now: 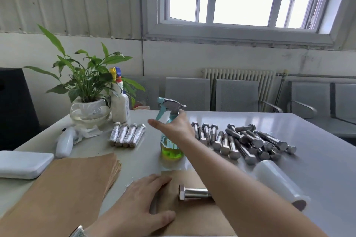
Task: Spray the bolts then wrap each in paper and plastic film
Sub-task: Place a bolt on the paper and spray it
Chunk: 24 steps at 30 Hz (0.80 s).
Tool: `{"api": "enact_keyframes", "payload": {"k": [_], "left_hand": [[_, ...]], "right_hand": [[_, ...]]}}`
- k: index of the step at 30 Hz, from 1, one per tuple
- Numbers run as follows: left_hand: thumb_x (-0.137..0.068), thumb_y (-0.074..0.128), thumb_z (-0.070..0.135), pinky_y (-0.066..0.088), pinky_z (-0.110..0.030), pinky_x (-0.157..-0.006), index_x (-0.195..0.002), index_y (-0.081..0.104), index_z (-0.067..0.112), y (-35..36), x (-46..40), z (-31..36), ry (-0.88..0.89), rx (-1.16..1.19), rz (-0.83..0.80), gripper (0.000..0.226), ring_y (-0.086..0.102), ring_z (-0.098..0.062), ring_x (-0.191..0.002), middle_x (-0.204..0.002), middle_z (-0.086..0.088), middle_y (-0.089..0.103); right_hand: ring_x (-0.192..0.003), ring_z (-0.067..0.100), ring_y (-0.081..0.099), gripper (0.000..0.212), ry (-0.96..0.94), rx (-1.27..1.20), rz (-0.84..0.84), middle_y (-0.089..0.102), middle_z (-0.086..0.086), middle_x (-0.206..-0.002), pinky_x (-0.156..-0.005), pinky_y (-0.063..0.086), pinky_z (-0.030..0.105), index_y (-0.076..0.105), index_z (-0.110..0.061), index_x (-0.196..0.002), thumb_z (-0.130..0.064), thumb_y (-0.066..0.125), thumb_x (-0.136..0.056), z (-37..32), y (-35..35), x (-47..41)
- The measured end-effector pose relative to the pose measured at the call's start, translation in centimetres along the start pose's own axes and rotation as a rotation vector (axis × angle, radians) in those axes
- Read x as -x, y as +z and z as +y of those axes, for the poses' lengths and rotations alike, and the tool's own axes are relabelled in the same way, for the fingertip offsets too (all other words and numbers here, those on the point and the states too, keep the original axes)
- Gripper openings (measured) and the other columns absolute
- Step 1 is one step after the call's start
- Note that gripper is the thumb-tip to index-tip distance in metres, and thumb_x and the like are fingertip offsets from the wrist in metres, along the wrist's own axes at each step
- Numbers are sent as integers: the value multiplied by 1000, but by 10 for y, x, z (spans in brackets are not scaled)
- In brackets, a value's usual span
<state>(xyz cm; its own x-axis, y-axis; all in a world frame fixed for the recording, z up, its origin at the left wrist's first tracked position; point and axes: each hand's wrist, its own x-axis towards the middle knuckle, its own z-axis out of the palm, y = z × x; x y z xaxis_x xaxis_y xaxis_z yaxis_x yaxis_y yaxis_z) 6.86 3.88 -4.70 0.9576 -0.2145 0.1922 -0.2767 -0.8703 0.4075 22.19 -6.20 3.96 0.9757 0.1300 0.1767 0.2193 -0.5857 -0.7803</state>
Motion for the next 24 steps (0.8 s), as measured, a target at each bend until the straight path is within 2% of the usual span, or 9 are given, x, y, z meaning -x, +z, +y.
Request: {"api": "enact_keyframes", "payload": {"k": [4,9,11,13,16,20,24], "left_hand": [[-78,53,72,12,-12,-109,-147,20,49,2,-1,-2,3,-29,1,80,21,8,-134,-144,32,23],[-79,55,70,13,-15,-111,-148,21,47,2,-1,-2,17,-38,23,80,22,5,-138,-147,29,23],[-78,54,70,16,-17,-112,-148,24,45,1,0,-1,18,-44,25,80,24,5,-137,-147,29,25],[-78,56,69,19,-19,-111,-147,26,43,2,-1,-1,20,-41,28,80,27,3,-136,-146,25,30],[-80,56,66,12,-18,-114,-149,23,41,2,0,-1,13,-55,16,80,19,3,-141,-151,21,27],[-84,57,62,8,-15,-111,-150,23,40,2,2,0,17,-50,11,77,18,3,-141,-152,21,26],[-85,57,62,9,-16,-110,-149,23,42,2,2,2,3,-52,8,75,17,2,-141,-153,21,25]], "right_hand": [[-120,26,54,82,40,-54,161,59,1,-123,-105,39,46,44,-18,-121,-73,70,-66,-9,17,-5],[-105,24,61,69,-108,-94,145,61,-3,-106,-84,48,37,43,-20,-113,-65,73,-70,-13,-5,7],[-91,21,57,68,-249,111,178,56,-7,-95,-74,43,35,41,-22,-104,-72,69,-68,-19,-32,18],[-78,19,48,70,-413,410,274,52,-8,-86,-71,37,36,40,-22,-97,-79,62,-64,-19,-63,33],[-73,21,51,69,-551,722,326,54,-8,-81,-66,33,34,46,-23,-95,-81,58,-62,-7,-107,64],[-71,19,57,62,-549,1089,215,59,-8,-84,-61,32,31,43,-23,-97,-75,57,-65,31,-143,106],[-63,19,45,59,-478,1300,172,56,-5,-80,-59,30,32,41,-24,-91,-72,62,-63,55,-157,126]]}}
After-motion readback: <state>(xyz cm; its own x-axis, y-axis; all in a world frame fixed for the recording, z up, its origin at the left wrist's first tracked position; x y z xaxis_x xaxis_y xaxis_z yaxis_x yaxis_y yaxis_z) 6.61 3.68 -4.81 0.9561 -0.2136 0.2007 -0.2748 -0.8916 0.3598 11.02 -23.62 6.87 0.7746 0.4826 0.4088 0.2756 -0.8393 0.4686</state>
